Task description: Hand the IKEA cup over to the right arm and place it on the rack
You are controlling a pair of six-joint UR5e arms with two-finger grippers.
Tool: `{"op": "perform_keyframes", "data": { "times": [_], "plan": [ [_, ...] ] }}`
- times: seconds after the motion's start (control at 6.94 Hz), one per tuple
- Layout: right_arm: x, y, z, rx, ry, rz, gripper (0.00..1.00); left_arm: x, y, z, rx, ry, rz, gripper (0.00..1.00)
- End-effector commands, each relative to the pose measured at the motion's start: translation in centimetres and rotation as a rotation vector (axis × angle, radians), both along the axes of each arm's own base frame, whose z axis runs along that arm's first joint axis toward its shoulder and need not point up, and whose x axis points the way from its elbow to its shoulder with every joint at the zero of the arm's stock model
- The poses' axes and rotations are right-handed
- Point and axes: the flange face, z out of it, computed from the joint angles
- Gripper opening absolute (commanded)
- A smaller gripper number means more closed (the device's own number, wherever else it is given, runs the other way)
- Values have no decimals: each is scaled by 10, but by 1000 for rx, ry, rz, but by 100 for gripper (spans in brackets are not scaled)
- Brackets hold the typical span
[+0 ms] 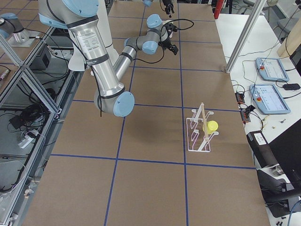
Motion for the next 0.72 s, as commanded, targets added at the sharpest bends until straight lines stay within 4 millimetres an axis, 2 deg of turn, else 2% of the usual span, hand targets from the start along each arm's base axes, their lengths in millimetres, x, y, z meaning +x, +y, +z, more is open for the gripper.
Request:
{"op": "perform_keyframes", "data": {
  "times": [0.0, 0.14, 0.58],
  "plan": [
    [-3, 3, 0, -1, -1, -7, 99, 22, -4, 13, 10, -32, -3, 74],
    [-4, 2, 1, -2, 2, -6, 99, 24, -2, 14, 12, -30, 4, 61],
    [-5, 2, 2, -3, 5, -6, 99, 25, 7, 15, 32, -11, 19, 52]
  ]
}}
